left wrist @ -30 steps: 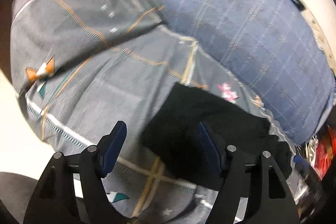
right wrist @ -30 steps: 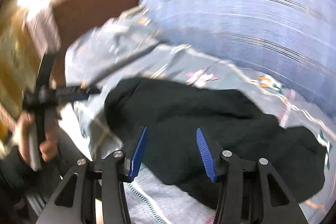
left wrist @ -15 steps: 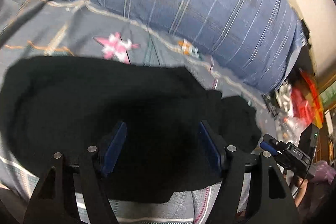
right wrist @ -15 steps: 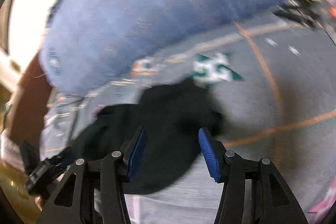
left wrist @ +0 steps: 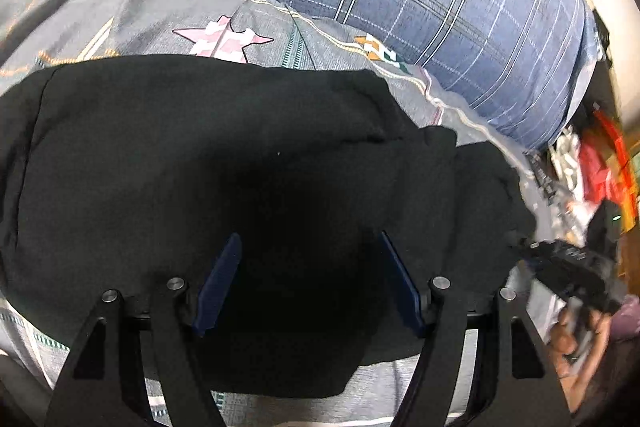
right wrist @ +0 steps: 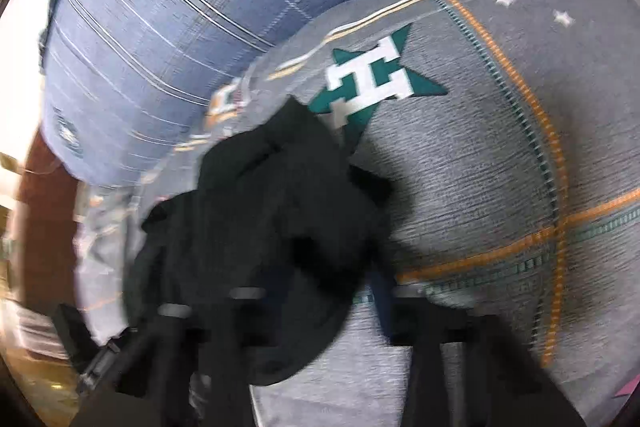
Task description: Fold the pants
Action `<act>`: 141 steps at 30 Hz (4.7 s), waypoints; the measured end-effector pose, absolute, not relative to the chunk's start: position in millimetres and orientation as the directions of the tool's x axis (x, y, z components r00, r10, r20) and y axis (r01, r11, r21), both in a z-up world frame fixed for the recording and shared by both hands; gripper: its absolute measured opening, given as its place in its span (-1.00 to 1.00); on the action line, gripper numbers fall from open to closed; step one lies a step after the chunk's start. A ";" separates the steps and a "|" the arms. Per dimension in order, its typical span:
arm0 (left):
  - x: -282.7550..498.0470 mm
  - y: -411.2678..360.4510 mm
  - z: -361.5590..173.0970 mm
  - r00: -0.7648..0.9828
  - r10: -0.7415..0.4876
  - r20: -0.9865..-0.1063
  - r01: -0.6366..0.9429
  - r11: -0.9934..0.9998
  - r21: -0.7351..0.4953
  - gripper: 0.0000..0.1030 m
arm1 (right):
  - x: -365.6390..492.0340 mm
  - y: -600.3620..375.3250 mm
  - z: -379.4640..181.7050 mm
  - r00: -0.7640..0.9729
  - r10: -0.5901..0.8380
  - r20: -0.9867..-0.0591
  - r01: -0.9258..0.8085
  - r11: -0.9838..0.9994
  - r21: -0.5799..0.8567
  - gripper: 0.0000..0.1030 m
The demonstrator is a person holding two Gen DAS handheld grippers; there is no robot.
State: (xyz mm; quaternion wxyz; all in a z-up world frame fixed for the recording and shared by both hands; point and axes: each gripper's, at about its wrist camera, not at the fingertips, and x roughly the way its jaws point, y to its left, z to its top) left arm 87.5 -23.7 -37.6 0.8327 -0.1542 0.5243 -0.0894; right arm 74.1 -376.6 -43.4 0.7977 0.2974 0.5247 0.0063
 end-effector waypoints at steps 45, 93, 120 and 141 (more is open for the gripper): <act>56.6 23.4 -22.0 0.571 -0.214 -0.792 0.001 0.966 -0.260 0.40 | -2.8 -350.5 17.5 0.703 0.116 -0.702 0.262 0.875 0.407 0.38; 54.7 -22.9 -28.0 0.541 -0.250 -0.803 0.151 0.968 -0.200 0.40 | 89.8 -399.3 -34.9 0.413 0.064 -0.909 0.289 0.937 0.197 0.03; 56.1 -23.1 -30.7 0.525 -0.253 -0.813 0.139 0.967 -0.211 0.40 | 82.5 -375.1 -12.0 0.507 0.128 -0.852 0.154 0.959 0.236 -0.73; 66.1 -0.4 -27.8 0.526 -0.275 -0.805 0.073 0.957 -0.279 0.40 | 66.9 -233.8 3.6 0.543 0.307 -0.782 -0.103 0.948 0.301 -0.73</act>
